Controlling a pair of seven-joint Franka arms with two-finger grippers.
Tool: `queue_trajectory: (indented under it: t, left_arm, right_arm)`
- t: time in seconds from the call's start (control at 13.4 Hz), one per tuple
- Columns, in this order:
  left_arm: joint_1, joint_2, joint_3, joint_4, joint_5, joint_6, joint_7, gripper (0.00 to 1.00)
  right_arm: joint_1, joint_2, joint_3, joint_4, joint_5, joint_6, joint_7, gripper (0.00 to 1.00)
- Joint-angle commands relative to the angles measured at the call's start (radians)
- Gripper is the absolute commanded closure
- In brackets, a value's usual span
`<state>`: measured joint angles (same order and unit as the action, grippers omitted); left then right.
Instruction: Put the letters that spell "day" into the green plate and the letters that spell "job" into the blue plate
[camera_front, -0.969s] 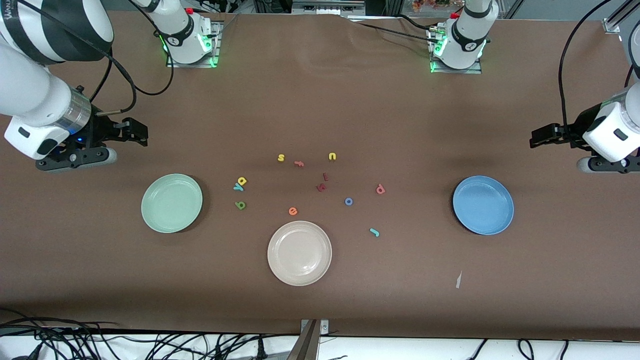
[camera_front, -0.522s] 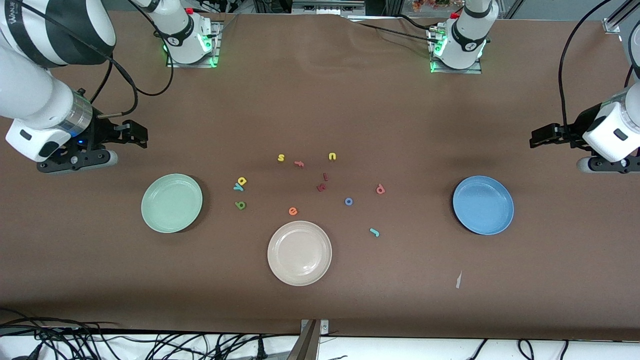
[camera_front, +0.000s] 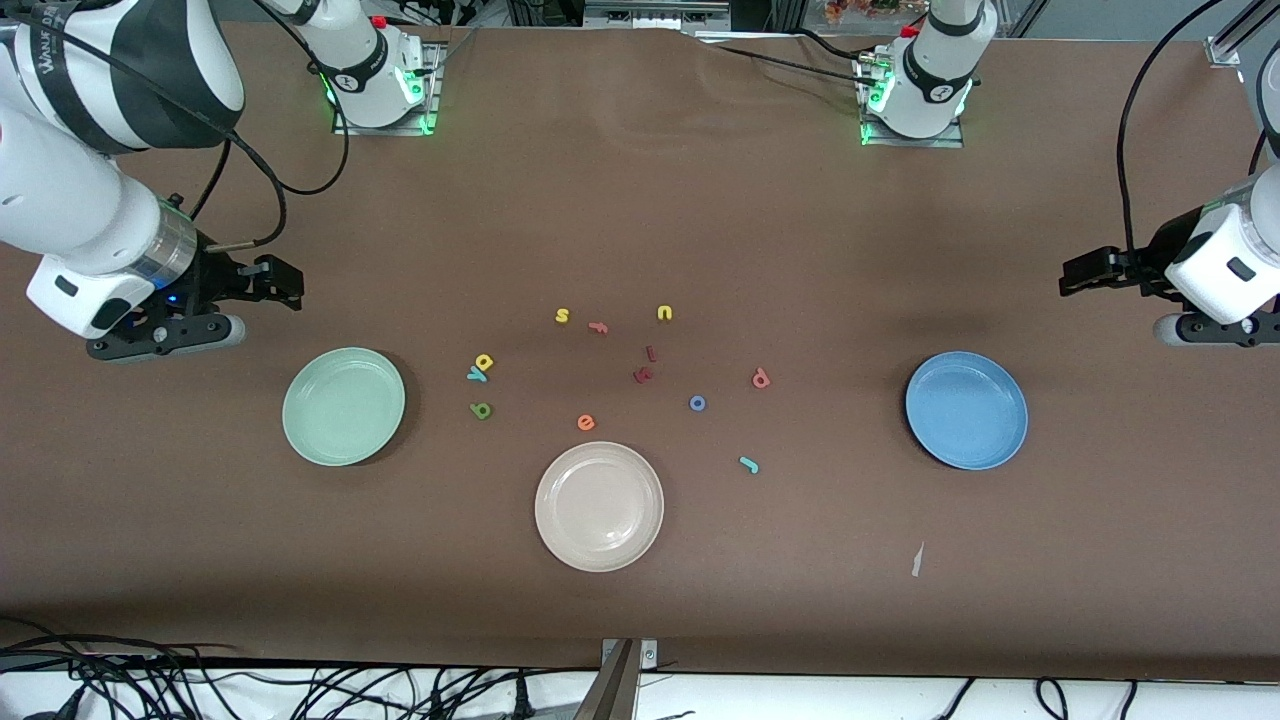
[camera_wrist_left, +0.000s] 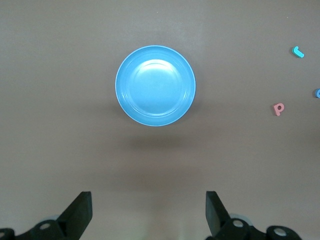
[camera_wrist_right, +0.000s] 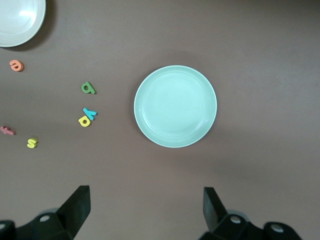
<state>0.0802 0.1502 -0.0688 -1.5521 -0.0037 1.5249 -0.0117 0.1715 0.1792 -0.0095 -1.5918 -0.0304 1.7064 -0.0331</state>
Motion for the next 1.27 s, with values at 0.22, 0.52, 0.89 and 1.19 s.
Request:
queue_trajectory:
  t: [0.22,0.52,0.89,1.19]
  left_arm:
    - [0.000,0.000,-0.005,0.010,0.013,-0.002,0.022,0.00]
    - [0.000,0.000,-0.005,0.014,-0.002,-0.002,0.021,0.00]
    - [-0.066,0.060,-0.005,0.027,-0.039,0.004,0.010,0.00]
    - [-0.164,0.152,-0.005,0.010,-0.108,0.127,-0.127,0.00]
  right_arm:
    - [0.011,0.013,0.005,-0.036,0.033,0.074,0.019,0.00]
    - [0.040,0.034,0.008,-0.161,0.047,0.260,0.050,0.00]
    - [0.114,0.124,0.013,-0.188,0.047,0.387,0.278,0.00]
    - [0.118,0.154,0.052,-0.316,0.099,0.596,0.502,0.00]
